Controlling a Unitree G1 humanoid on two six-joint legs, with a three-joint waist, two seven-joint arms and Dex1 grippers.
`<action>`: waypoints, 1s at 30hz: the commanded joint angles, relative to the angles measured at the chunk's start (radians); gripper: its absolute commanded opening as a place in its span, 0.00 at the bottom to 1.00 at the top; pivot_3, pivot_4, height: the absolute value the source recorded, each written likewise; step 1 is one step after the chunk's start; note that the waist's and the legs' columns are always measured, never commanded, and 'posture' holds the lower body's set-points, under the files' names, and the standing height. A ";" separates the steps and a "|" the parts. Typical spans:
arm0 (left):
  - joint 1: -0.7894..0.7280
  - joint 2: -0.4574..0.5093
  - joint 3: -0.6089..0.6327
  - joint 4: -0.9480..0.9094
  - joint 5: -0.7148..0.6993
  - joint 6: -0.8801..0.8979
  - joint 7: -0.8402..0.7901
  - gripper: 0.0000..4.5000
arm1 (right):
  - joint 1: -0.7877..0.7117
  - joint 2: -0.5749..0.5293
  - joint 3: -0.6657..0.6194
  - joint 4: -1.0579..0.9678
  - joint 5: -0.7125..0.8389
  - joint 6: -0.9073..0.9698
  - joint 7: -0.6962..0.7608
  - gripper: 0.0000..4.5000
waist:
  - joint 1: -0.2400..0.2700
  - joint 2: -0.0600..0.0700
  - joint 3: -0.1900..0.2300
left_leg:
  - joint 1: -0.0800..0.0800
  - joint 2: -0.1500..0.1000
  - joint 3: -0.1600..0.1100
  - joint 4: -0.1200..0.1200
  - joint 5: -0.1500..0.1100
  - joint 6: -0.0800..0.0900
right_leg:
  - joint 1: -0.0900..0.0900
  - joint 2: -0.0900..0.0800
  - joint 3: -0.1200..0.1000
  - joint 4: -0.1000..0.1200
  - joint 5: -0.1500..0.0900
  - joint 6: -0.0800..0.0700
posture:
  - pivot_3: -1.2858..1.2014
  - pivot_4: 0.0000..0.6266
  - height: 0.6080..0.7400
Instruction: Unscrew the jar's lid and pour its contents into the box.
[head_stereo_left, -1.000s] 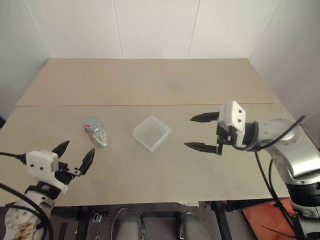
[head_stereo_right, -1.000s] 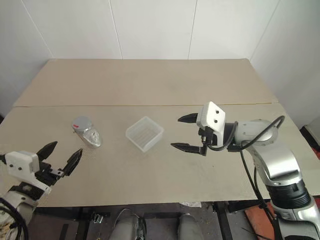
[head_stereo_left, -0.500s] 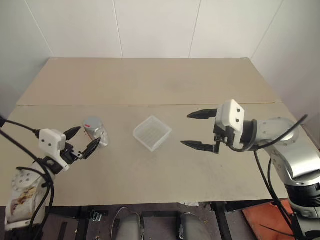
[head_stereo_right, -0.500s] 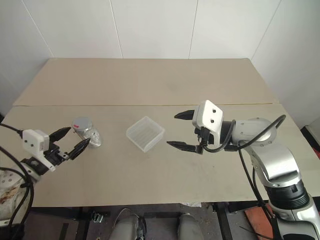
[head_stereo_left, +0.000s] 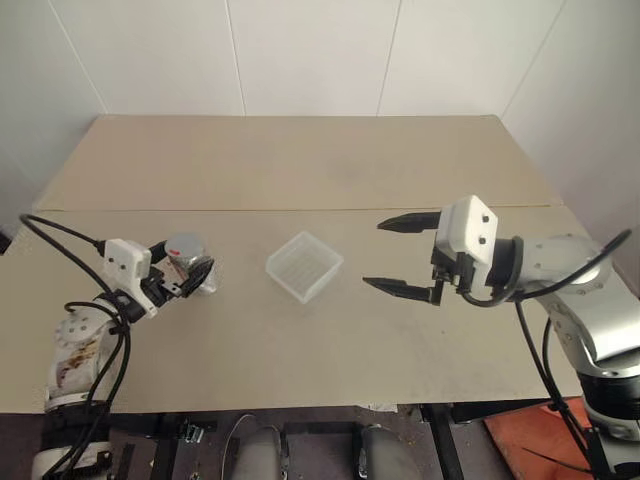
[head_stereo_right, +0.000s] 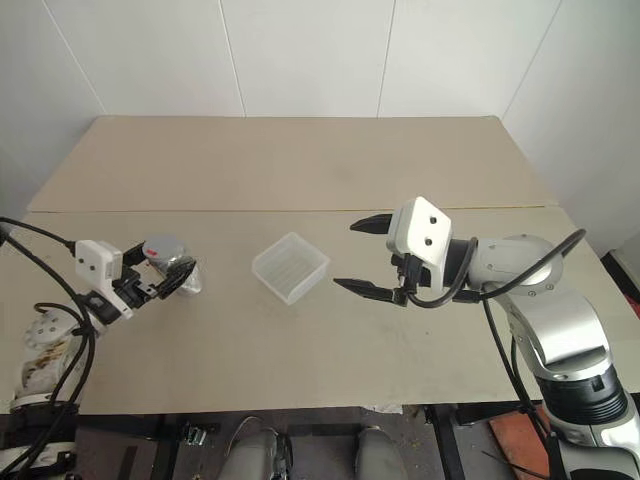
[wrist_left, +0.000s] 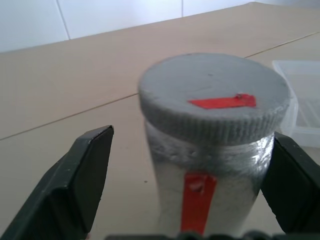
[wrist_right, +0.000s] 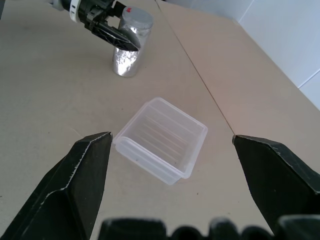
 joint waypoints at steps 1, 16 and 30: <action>-0.039 -0.011 -0.016 0.042 0.017 -0.059 -0.008 0.74 | -0.005 -0.009 -0.039 -0.035 0.029 0.008 -0.007 1.00 | 0.000 0.000 0.000 | 0.000 0.000 0.000 0.000 0.000 0.000 | 0.000 0.000 0.000 0.000 0.000 0.000 | 0.52 0.24 1.00; -0.142 0.122 -0.096 -0.174 -0.138 0.238 -0.201 0.43 | -0.095 0.112 0.016 -0.018 0.088 0.049 -0.061 1.00 | -0.005 -0.002 0.001 | -0.003 0.000 -0.001 0.000 0.001 -0.001 | -0.003 0.000 0.000 0.002 0.000 0.000 | 0.52 0.24 1.00; -0.447 0.101 -0.281 -0.140 -0.187 0.325 -0.498 0.43 | -0.449 0.458 0.150 0.244 0.122 0.211 -0.171 1.00 | -0.012 -0.002 0.001 | -0.006 0.000 0.000 0.000 0.001 -0.001 | -0.004 0.001 -0.001 0.003 0.000 0.000 | 0.52 0.24 1.00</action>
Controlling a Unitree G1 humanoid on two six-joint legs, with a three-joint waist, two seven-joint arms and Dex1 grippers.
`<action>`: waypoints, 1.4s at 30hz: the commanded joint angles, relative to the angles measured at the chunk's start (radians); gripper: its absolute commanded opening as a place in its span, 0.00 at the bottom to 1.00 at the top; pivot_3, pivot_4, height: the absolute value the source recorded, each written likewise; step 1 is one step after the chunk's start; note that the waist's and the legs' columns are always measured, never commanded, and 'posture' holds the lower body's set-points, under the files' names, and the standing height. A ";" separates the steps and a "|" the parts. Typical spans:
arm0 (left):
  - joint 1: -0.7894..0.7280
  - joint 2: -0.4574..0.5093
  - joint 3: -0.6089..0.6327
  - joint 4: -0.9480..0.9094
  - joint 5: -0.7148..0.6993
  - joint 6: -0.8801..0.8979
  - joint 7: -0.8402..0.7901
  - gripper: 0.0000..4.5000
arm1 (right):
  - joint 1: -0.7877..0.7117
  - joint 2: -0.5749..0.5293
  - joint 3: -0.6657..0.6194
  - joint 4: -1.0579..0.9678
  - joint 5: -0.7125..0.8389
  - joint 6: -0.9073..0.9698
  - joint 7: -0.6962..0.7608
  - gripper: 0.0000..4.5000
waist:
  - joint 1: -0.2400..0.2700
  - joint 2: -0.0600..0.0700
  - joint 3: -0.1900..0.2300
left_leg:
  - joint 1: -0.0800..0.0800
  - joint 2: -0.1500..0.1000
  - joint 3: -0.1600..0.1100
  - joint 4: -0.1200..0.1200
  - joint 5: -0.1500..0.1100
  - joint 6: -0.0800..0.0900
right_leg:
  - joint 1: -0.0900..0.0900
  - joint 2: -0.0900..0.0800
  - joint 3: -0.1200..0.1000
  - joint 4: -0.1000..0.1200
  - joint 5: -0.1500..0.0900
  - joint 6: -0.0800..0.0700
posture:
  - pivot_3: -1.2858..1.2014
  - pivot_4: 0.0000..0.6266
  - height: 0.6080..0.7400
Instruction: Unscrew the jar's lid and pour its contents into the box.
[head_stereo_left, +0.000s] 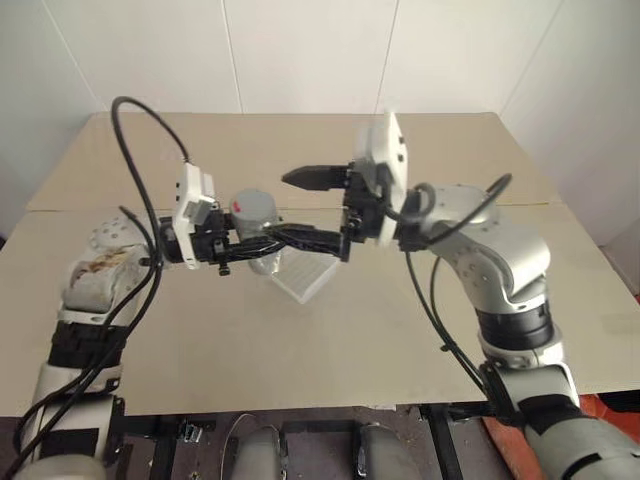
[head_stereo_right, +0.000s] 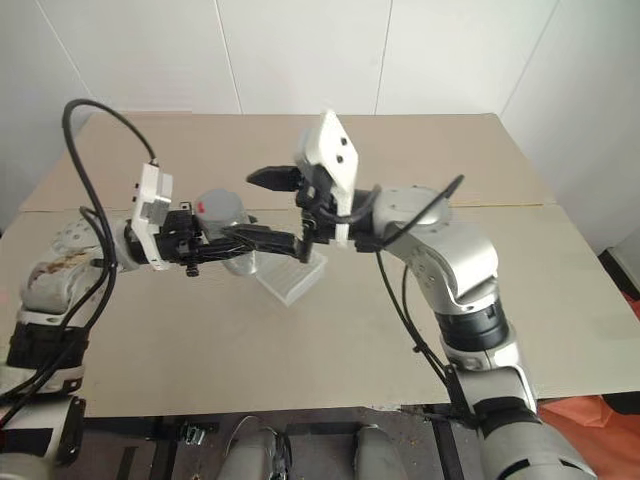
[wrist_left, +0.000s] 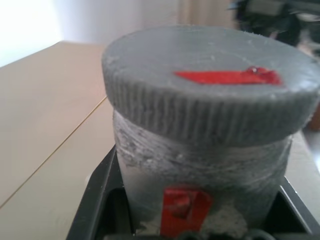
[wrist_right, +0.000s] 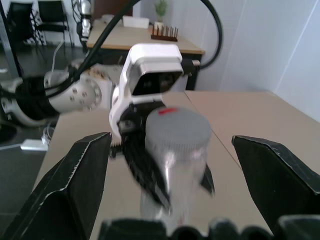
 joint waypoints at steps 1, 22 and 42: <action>-0.048 -0.019 -0.018 0.034 0.015 -0.049 -0.059 0.43 | -0.041 0.026 0.012 0.033 -0.031 0.002 -0.037 1.00 | -0.001 0.000 0.000 | -0.001 0.000 0.000 0.000 0.000 0.000 | 0.000 0.000 0.000 0.000 0.000 0.000 | 0.52 0.24 1.00; -0.092 -0.055 -0.017 0.092 0.048 -0.106 -0.129 0.43 | -0.063 0.052 0.037 0.098 -0.085 0.001 -0.015 0.96 | -0.002 0.000 0.000 | -0.003 0.000 0.000 0.000 0.000 0.001 | -0.001 0.000 0.000 0.000 0.000 0.001 | 0.52 0.24 1.00; -0.159 0.000 -0.085 -0.030 -0.202 0.015 -0.370 0.43 | -0.292 0.076 0.051 0.562 0.056 -0.337 0.789 0.61 | -0.008 0.000 0.000 | -0.002 0.001 -0.001 0.001 -0.001 0.001 | -0.001 0.001 0.000 0.000 0.001 0.001 | 0.52 0.24 1.00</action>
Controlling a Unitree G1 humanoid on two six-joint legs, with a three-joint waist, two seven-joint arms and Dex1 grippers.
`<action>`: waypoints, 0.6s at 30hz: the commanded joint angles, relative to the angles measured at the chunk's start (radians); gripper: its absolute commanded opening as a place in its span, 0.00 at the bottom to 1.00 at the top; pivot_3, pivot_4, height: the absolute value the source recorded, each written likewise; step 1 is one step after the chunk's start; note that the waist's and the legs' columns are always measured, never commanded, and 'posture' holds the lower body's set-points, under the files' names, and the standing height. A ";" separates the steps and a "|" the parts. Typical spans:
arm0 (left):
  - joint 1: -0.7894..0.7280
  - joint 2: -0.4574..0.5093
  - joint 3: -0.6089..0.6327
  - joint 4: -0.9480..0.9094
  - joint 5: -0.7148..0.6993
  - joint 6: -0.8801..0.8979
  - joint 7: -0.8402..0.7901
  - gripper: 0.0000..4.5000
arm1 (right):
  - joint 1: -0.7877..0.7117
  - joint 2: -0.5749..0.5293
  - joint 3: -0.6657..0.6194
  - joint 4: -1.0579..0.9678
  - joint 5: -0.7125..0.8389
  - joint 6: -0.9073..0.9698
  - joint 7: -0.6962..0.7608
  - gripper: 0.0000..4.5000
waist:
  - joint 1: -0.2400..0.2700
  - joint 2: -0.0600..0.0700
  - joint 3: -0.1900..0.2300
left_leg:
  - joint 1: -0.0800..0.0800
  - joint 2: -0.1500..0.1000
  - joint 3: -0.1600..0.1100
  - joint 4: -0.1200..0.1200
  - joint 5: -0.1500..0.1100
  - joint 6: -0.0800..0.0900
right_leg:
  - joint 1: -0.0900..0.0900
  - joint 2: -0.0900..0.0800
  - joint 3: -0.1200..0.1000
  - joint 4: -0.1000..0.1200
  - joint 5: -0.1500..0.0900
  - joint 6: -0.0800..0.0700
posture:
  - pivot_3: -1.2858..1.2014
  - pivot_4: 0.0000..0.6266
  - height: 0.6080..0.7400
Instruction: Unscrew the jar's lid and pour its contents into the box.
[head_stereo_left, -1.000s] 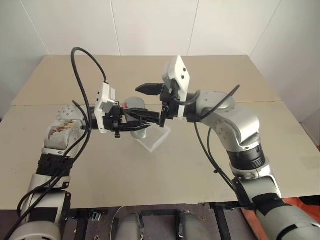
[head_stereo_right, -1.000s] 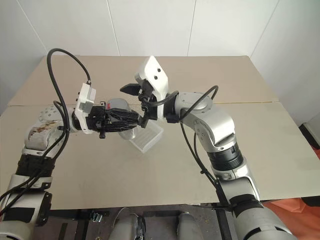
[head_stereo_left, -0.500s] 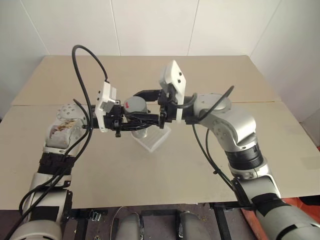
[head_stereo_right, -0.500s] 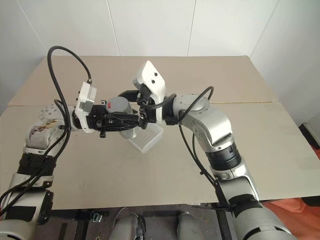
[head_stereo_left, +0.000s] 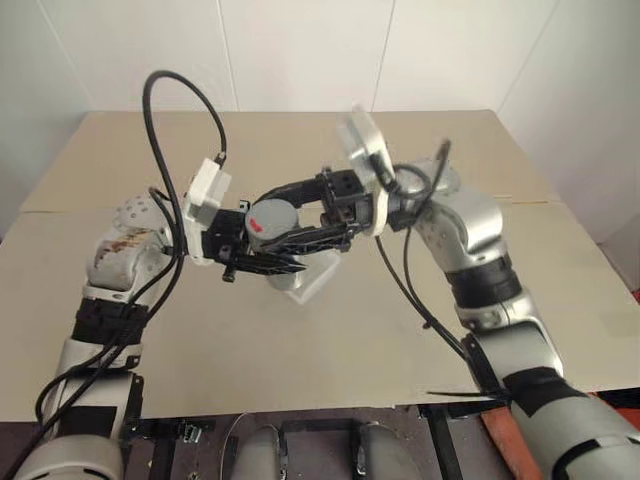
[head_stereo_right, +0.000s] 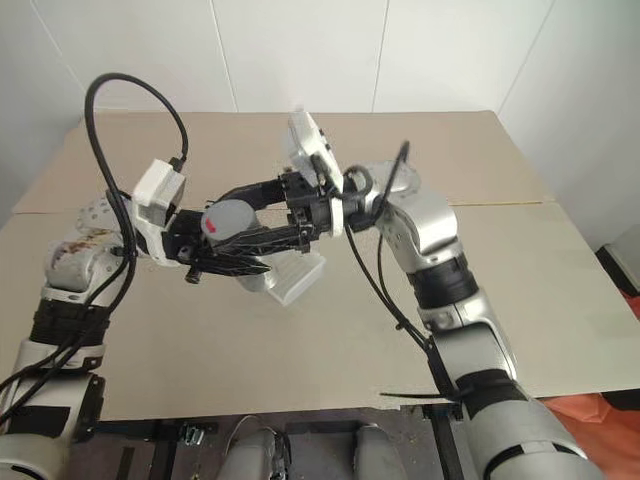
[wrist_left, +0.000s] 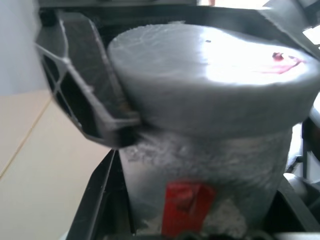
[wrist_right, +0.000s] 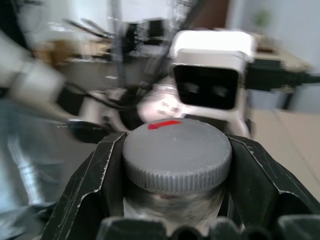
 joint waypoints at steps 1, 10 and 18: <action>-0.032 0.025 -0.034 -0.080 -0.131 0.030 -0.064 0.43 | -0.088 0.019 0.021 0.087 0.055 -0.110 0.190 0.69 | 0.000 0.000 0.000 | 0.000 0.000 0.000 0.000 0.000 0.000 | 0.000 0.000 0.000 0.000 0.000 0.000 | 0.52 0.24 1.00; 0.029 0.048 0.010 -0.049 -0.064 -0.017 -0.053 0.43 | -0.049 0.004 -0.041 0.102 -0.002 -0.144 0.071 0.98 | 0.006 0.000 0.000 | 0.000 0.000 0.000 0.000 0.000 -0.001 | 0.000 0.000 -0.001 0.001 0.000 0.000 | 0.52 0.24 1.00; 0.081 0.081 0.077 0.019 0.008 -0.059 0.009 0.43 | 0.154 -0.133 -0.111 -0.211 0.008 -0.030 -0.114 0.98 | 0.009 0.000 0.000 | -0.001 -0.001 0.000 0.000 0.000 -0.001 | -0.001 -0.001 -0.001 0.000 0.000 0.000 | 0.52 0.24 1.00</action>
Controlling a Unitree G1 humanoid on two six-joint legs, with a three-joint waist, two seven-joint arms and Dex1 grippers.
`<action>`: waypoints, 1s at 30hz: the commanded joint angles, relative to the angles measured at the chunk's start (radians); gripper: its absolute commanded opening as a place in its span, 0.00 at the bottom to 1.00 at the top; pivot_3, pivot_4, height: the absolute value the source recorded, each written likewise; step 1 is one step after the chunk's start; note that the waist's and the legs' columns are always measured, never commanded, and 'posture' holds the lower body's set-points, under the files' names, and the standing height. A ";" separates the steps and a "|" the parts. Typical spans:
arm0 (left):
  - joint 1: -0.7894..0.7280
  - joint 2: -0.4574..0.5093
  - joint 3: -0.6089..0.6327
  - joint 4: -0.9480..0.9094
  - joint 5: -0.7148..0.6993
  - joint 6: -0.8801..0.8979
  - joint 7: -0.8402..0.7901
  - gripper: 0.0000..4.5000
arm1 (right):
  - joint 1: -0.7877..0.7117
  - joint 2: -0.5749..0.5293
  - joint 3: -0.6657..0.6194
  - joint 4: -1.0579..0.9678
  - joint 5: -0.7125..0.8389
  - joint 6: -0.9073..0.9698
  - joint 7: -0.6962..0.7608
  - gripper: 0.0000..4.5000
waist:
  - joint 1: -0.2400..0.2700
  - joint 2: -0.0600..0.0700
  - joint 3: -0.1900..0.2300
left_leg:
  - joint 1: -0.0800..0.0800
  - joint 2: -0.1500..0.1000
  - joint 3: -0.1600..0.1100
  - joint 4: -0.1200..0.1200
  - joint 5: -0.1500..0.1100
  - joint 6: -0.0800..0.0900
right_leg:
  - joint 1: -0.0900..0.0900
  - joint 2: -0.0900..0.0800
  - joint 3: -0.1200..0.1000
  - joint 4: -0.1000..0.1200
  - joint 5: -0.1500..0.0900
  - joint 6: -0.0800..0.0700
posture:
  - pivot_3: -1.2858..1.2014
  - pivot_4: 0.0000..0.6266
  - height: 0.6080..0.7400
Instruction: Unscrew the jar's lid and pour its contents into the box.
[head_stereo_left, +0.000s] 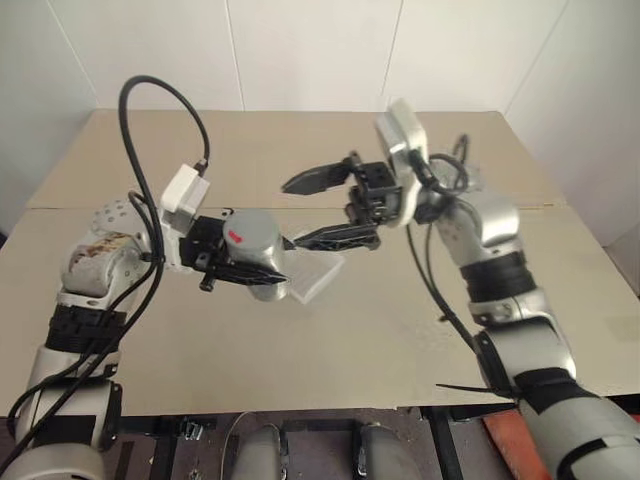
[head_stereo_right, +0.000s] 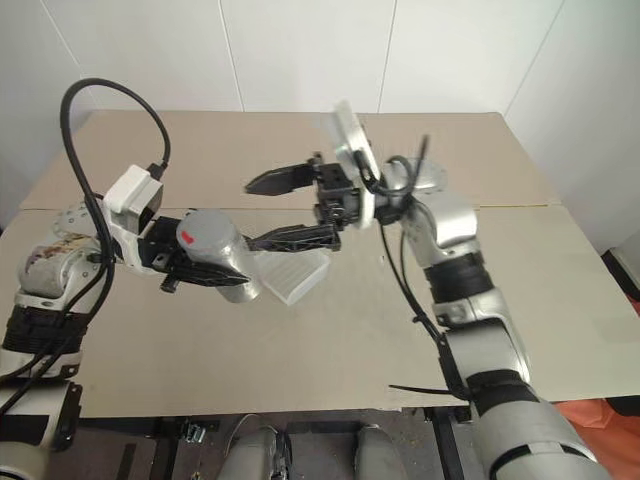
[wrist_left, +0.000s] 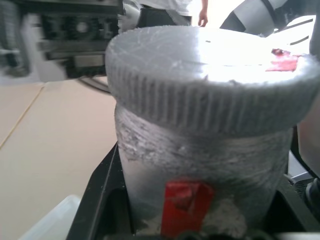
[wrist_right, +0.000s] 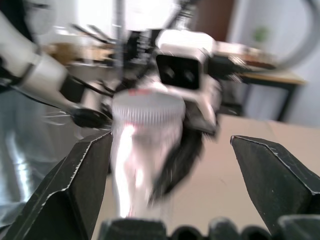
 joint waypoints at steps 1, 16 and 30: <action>0.009 -0.004 0.045 0.028 0.054 -0.049 0.075 0.43 | 0.052 -0.031 -0.042 -0.198 0.004 0.068 -0.124 0.98 | -0.003 0.000 0.000 | 0.000 0.000 0.000 0.000 0.000 0.000 | 0.000 0.000 0.000 0.000 0.000 0.000 | 0.52 0.24 1.00; 0.005 -0.103 0.038 0.048 0.139 -0.084 0.227 0.43 | 0.044 0.140 0.099 -0.450 -0.161 0.300 -0.679 0.98 | -0.006 0.000 0.000 | 0.000 0.000 0.000 0.000 0.000 0.000 | 0.000 0.000 0.000 0.000 0.000 0.000 | 0.52 0.24 1.00; 0.043 -0.066 0.073 0.010 0.116 -0.072 0.206 0.43 | 0.027 0.141 0.077 -0.344 -0.214 0.262 -0.687 0.98 | -0.007 0.000 0.000 | 0.000 0.000 0.000 0.000 0.000 0.000 | 0.000 0.000 0.000 0.000 0.000 0.000 | 0.52 0.24 1.00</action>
